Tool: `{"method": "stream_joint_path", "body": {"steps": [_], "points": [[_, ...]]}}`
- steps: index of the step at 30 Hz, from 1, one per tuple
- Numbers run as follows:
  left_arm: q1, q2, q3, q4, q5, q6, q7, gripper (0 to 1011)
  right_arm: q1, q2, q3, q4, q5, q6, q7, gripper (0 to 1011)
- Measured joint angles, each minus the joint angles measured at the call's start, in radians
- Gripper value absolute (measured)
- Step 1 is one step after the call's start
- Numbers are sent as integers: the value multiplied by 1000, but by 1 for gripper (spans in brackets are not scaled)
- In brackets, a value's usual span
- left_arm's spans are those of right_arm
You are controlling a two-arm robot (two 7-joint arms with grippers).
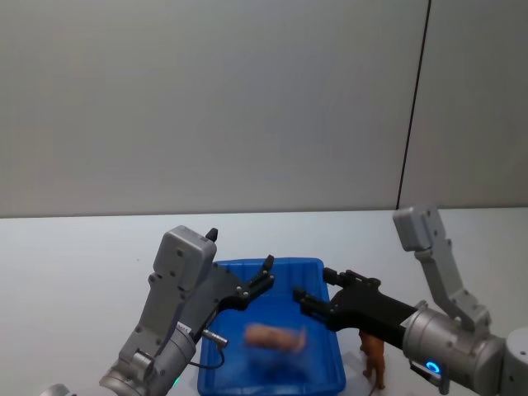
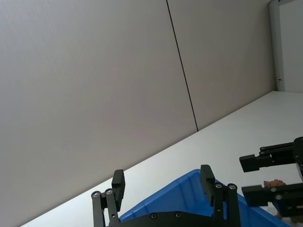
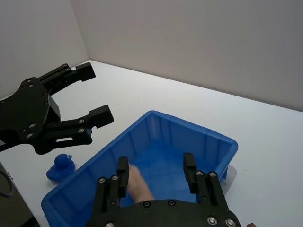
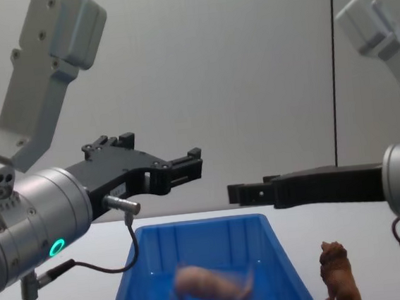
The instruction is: Pick up the two dolls from the table and place them into the box.
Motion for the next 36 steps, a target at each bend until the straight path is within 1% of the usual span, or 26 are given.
{"method": "stream_joint_path", "body": {"steps": [2, 5, 8, 11, 13, 17, 18, 25, 31, 32, 36], "points": [[0, 0, 0, 0, 0, 0, 0, 1003, 3, -3, -2, 5, 0, 2, 3, 690], [0, 0, 0, 0, 0, 0, 0, 1003, 8, -5, -5, 14, -3, 1, 5, 810], [0, 0, 0, 0, 0, 0, 0, 1003, 8, -4, -5, 16, -8, -10, 3, 876], [0, 0, 0, 0, 0, 0, 0, 1003, 2, 6, -1, 15, -14, -30, -9, 974], [0, 0, 0, 0, 0, 0, 0, 1003, -3, 12, 3, 12, -15, -38, -16, 1001], [0, 0, 0, 0, 0, 0, 0, 1003, -23, 32, 14, -2, -15, -59, -40, 1001], [0, 0, 0, 0, 0, 0, 0, 1003, -23, 32, 14, -2, -15, -59, -40, 1001], [0, 0, 0, 0, 0, 0, 0, 1003, -63, 70, 35, -26, 2, -74, -82, 1001], [0, 0, 0, 0, 0, 0, 0, 1003, -85, 92, 48, -31, 16, -67, -99, 1001], [0, 0, 0, 0, 0, 0, 0, 1003, -90, 98, 51, -31, 23, -59, -104, 1001], [0, 0, 0, 0, 0, 0, 0, 1003, -94, 103, 55, -26, 30, -45, -109, 1001]]}}
